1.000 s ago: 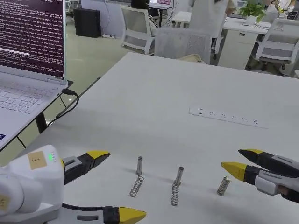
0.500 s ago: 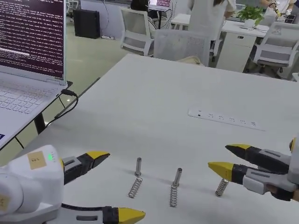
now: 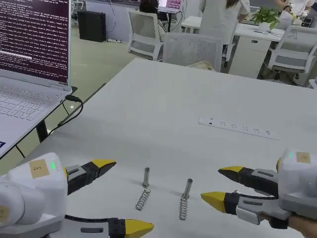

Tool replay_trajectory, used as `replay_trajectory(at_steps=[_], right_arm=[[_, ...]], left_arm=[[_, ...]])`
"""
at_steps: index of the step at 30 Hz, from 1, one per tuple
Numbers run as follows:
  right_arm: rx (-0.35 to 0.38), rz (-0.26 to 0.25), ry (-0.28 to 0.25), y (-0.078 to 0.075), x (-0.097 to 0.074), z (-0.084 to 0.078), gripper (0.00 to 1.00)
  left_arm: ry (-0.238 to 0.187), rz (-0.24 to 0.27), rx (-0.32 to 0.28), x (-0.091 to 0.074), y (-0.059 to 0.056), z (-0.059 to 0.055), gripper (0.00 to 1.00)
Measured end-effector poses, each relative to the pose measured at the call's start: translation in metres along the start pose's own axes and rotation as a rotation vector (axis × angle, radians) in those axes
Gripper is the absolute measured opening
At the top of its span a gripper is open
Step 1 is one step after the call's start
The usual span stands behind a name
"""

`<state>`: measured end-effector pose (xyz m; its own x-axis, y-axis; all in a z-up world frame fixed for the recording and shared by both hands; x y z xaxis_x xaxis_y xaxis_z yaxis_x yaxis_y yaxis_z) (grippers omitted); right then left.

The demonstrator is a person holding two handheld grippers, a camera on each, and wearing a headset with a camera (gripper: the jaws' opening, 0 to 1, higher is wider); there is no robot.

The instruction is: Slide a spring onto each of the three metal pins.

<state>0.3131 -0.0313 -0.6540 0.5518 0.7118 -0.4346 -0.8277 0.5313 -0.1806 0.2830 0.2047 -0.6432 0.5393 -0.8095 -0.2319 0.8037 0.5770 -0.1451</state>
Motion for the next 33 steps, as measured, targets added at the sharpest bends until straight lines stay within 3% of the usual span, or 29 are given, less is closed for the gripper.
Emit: replay_trajectory(at_steps=[10, 18, 20, 29, 33], right_arm=[[0.038, 0.021, 0.069, 0.020, 0.017, -0.006, 0.41], [0.081, -0.032, 0.134, 0.030, 0.031, -0.013, 0.36], [0.119, -0.067, 0.168, 0.030, 0.032, -0.016, 0.33], [0.236, -0.125, 0.234, 0.033, 0.049, -0.029, 0.28], [0.253, -0.154, 0.264, 0.033, 0.055, -0.036, 0.28]], left_arm=[[-0.003, -0.002, 0.000, 0.000, 0.000, 0.000, 0.80], [-0.004, -0.004, -0.001, 0.000, 0.000, -0.001, 0.80], [-0.005, -0.004, -0.002, 0.000, 0.000, -0.001, 0.80], [-0.005, -0.008, -0.002, 0.000, 0.000, -0.002, 0.80], [-0.005, -0.010, -0.002, 0.000, 0.000, -0.002, 0.80]])
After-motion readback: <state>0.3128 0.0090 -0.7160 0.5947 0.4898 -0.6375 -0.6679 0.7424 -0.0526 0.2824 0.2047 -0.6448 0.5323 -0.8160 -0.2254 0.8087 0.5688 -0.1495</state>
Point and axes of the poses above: the centre of the closed fingertips' face, and the gripper's own axes: x roughly forward along the fingers, y roughly to its left, z roughly out of its top, the point moved 7 cm from there along -x, roughly backward along the fingers, and after that the axes turned 10 degrees about -x, right-handed, at the moved point
